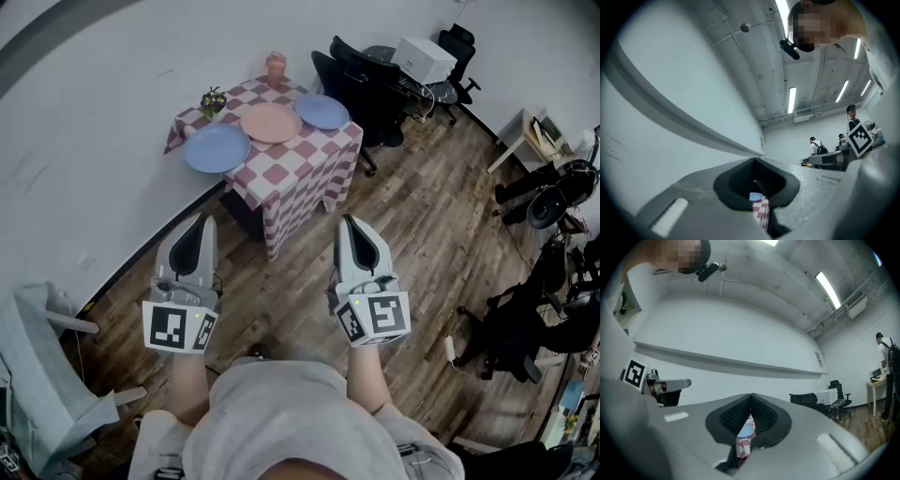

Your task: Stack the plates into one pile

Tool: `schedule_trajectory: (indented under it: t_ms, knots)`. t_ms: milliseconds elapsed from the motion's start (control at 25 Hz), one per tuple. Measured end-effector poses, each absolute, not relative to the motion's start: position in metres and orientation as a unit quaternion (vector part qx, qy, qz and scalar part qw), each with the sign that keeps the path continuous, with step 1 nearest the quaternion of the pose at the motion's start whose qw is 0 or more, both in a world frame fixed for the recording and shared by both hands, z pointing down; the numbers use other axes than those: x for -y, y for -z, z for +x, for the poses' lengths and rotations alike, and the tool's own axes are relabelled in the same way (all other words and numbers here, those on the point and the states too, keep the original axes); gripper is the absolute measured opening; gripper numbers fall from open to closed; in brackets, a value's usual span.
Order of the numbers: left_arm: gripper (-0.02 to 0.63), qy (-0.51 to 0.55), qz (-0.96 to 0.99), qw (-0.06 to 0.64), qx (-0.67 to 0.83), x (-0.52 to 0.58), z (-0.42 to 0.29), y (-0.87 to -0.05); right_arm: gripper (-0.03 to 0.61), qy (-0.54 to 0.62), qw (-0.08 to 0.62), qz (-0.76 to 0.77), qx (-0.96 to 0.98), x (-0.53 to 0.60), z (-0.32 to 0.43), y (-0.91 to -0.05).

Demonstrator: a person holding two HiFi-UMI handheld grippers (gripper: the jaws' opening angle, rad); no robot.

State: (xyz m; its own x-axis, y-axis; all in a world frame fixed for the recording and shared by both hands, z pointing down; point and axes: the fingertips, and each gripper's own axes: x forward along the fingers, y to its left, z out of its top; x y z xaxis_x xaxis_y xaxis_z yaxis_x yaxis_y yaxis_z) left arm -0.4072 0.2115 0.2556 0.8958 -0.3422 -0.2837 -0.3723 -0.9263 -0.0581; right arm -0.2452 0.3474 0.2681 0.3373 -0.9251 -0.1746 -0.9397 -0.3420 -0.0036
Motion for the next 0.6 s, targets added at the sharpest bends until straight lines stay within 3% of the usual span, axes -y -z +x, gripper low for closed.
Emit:
schedule_trajectory:
  t_ms: [600]
  knots:
    - [0.005, -0.121, -0.976, 0.040, -0.177, -0.140, -0.352, -0.286, -0.002, -0.058, 0.024, -0.822, -0.565, -0.281, -0.195, -0.287]
